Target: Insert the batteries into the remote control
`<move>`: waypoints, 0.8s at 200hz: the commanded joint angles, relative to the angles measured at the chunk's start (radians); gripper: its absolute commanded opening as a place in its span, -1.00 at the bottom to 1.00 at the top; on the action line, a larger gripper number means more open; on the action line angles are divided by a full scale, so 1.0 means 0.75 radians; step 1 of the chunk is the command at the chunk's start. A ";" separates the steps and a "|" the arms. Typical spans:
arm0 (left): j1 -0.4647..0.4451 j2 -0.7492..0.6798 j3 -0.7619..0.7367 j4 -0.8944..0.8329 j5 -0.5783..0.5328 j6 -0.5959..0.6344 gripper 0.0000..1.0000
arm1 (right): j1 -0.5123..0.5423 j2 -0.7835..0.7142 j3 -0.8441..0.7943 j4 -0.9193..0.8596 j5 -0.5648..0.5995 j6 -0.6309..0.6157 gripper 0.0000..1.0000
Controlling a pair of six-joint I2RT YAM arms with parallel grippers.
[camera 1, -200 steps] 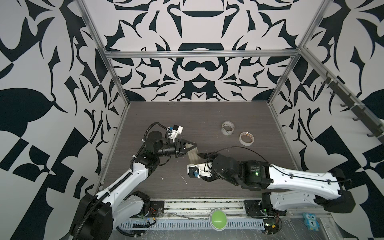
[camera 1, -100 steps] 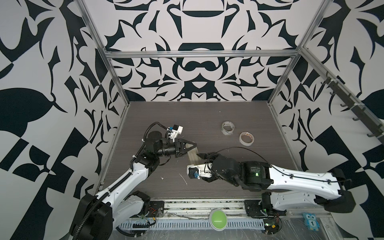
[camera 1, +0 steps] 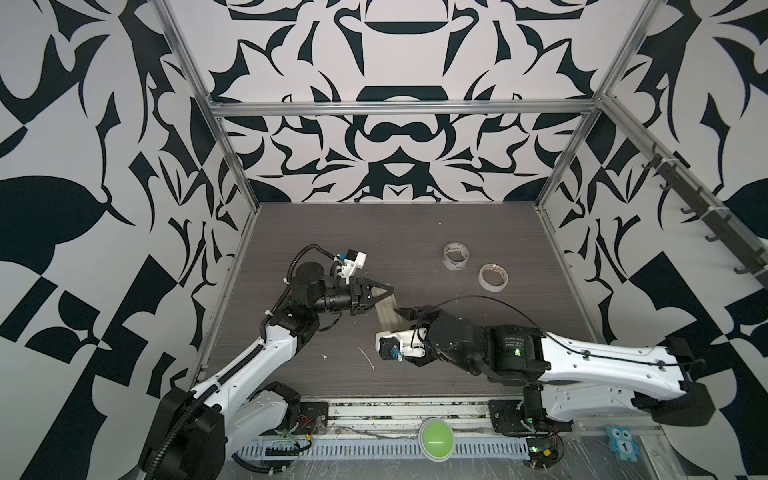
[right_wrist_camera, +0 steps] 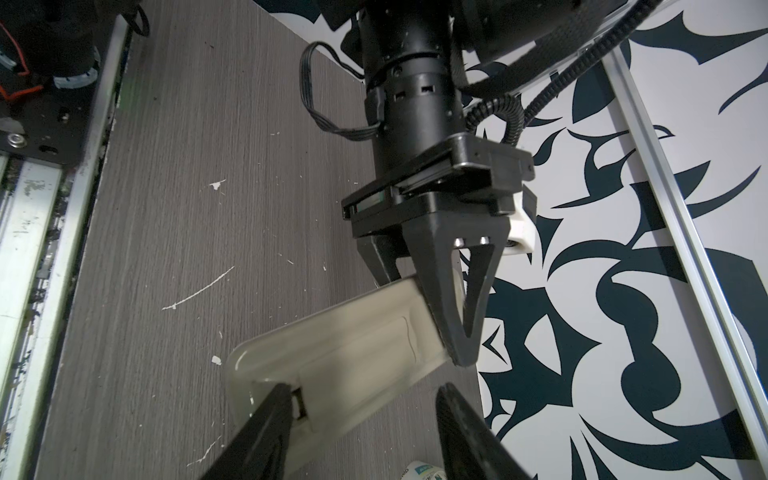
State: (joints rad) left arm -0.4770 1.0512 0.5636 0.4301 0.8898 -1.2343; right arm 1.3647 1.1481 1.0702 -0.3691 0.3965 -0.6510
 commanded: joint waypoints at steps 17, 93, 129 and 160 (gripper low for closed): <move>-0.004 -0.003 0.028 0.036 0.060 -0.012 -1.00 | 0.011 -0.045 -0.011 0.108 0.076 -0.021 0.18; -0.002 0.002 0.032 0.038 0.063 -0.015 -1.00 | 0.025 -0.068 -0.034 0.151 0.093 -0.044 0.19; -0.002 0.004 0.033 0.036 0.063 -0.015 -1.00 | 0.028 -0.091 -0.014 0.087 0.031 -0.022 0.20; 0.000 0.005 0.038 0.034 0.067 -0.015 -1.00 | 0.028 -0.081 -0.002 0.055 -0.019 -0.011 0.20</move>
State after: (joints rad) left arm -0.4778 1.0523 0.5636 0.4297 0.9184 -1.2346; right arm 1.3788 1.1004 1.0435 -0.3233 0.4175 -0.6800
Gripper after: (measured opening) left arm 0.247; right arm 0.599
